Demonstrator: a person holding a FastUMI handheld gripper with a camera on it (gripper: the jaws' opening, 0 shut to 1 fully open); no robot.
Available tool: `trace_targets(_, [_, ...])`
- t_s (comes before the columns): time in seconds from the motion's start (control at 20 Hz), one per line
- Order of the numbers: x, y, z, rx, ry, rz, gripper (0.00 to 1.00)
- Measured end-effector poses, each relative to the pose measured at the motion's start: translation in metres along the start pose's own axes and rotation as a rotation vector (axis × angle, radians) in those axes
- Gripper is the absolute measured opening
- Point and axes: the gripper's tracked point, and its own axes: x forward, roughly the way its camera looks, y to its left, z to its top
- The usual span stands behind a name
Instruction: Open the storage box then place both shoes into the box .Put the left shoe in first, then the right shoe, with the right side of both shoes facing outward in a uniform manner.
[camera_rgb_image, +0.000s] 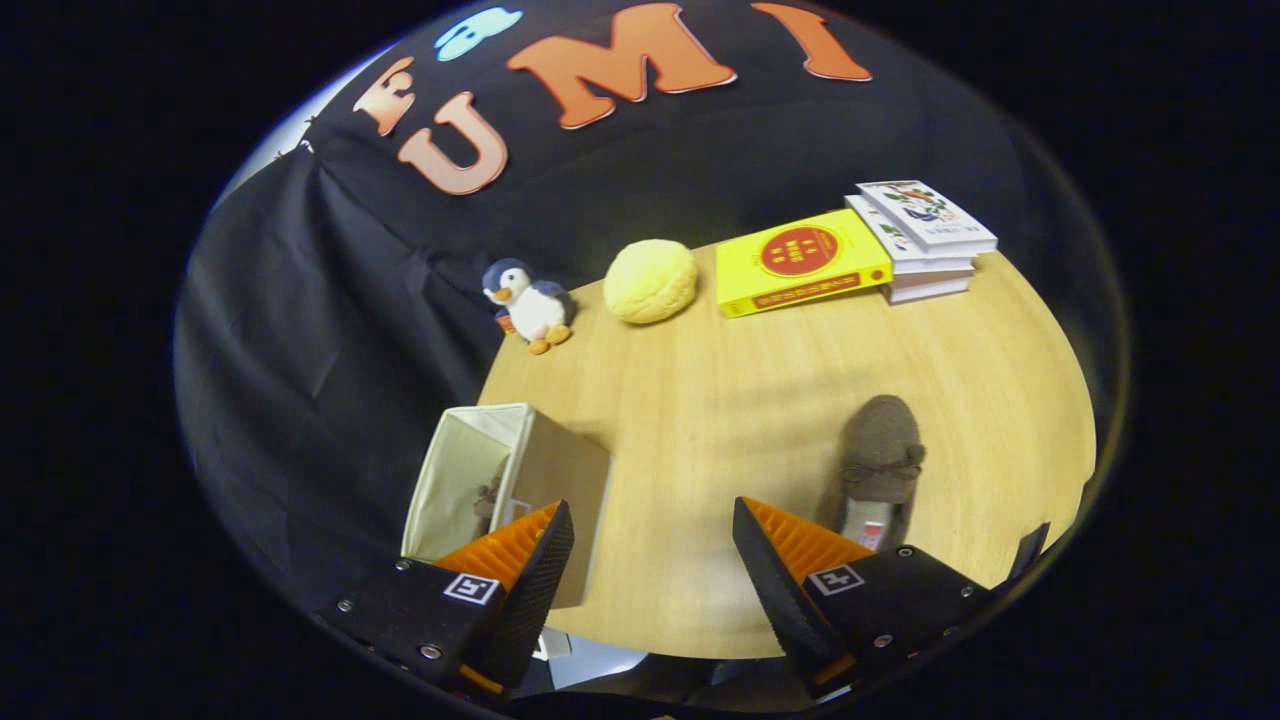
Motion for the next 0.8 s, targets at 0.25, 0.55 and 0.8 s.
trace_targets(0.25, [0.005, -0.082, -0.02, 0.048, 0.028, -0.11, 0.96])
trace_targets(0.55, [0.031, -0.15, -0.043, 0.035, 0.053, -0.202, 0.87])
trace_targets(0.8, [0.05, -0.175, -0.057, -0.023, 0.069, -0.213, 0.69])
